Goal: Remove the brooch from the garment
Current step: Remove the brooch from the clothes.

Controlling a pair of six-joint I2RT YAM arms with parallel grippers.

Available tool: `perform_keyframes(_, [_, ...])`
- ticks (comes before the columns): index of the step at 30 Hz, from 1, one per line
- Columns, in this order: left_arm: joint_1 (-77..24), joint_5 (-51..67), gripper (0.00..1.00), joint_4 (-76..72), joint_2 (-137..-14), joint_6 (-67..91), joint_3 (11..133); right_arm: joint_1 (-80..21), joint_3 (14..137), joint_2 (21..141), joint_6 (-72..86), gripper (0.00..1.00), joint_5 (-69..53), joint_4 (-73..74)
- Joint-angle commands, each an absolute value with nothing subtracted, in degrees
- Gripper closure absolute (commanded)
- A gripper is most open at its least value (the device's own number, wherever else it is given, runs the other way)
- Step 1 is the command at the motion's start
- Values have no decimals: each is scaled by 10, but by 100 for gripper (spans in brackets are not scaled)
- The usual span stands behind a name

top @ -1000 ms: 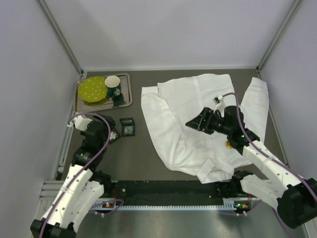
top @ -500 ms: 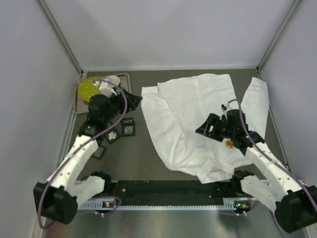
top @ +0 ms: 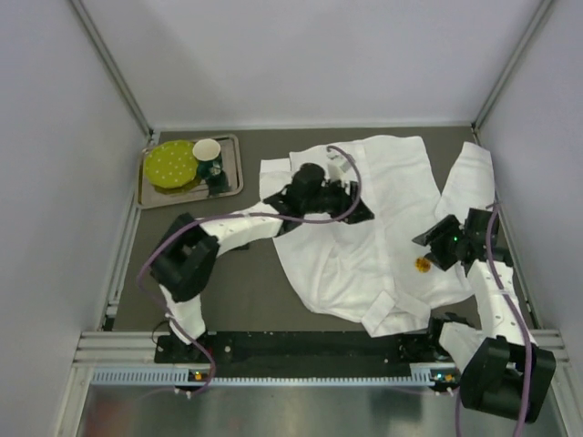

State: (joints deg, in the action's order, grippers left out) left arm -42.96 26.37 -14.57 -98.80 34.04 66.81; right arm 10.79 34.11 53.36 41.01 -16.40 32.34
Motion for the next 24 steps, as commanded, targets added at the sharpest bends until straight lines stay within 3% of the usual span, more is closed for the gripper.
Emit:
perform_keyframes(1, [-489, 280, 44, -153, -1105, 243, 812, 172, 319, 541, 433, 45, -166, 349])
perform_keyframes(5, [-532, 289, 56, -89, -1257, 220, 967, 173, 310, 534, 434, 49, -129, 353])
perform_keyframes(9, [-556, 294, 57, -103, -1324, 228, 1046, 185, 294, 519, 436, 50, -81, 352])
perform_keyframes(17, [-584, 287, 70, -170, -1382, 283, 1051, 261, 280, 528, 418, 52, -108, 352])
perform_keyframes(24, [-596, 292, 70, -188, -1416, 298, 1066, 262, 281, 539, 373, 58, -136, 340])
